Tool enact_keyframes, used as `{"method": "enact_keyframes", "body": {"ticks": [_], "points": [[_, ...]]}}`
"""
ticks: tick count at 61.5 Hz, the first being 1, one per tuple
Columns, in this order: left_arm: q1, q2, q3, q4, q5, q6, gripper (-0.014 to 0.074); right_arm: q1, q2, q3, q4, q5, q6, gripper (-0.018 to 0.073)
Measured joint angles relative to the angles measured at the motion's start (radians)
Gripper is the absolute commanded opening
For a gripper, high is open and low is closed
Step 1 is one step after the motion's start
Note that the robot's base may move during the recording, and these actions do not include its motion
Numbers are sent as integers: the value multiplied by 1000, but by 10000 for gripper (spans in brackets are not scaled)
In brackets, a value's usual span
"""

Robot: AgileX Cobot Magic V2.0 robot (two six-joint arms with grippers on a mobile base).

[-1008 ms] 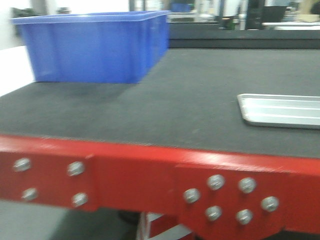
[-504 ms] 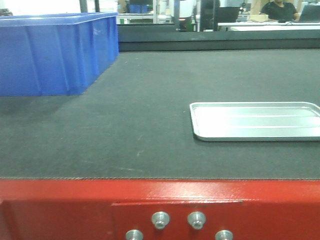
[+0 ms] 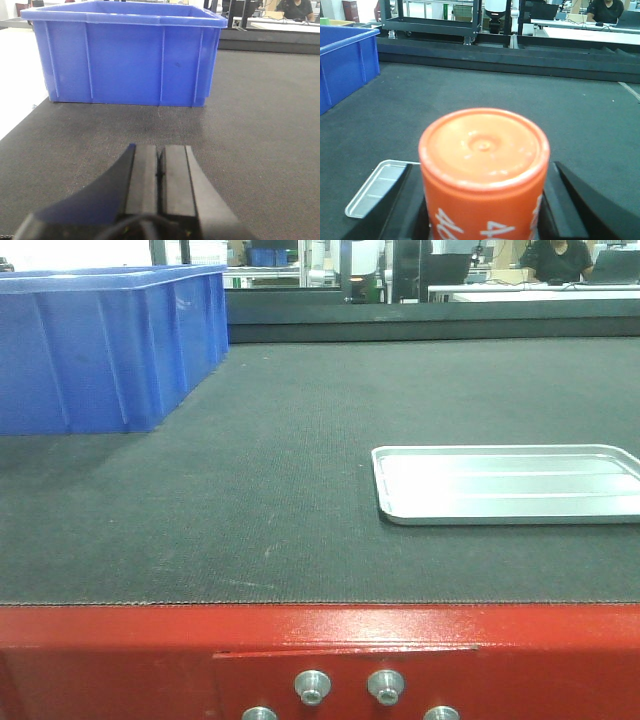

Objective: Grab orange capacitor from left shelf to right conveyor
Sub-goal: 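Turn and drive up to the red conveyor table with the metal tray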

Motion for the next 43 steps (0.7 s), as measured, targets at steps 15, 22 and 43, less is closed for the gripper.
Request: {"method": "enact_keyframes", "body": {"ticks": [15, 22, 43], "points": [[0, 0, 0, 0, 0, 0, -127, 0, 0, 0, 0, 0, 0, 70], [0, 0, 0, 0, 0, 0, -127, 0, 0, 0, 0, 0, 0, 70], [0, 0, 0, 0, 0, 0, -127, 0, 48, 0, 0, -89, 0, 70]]}}
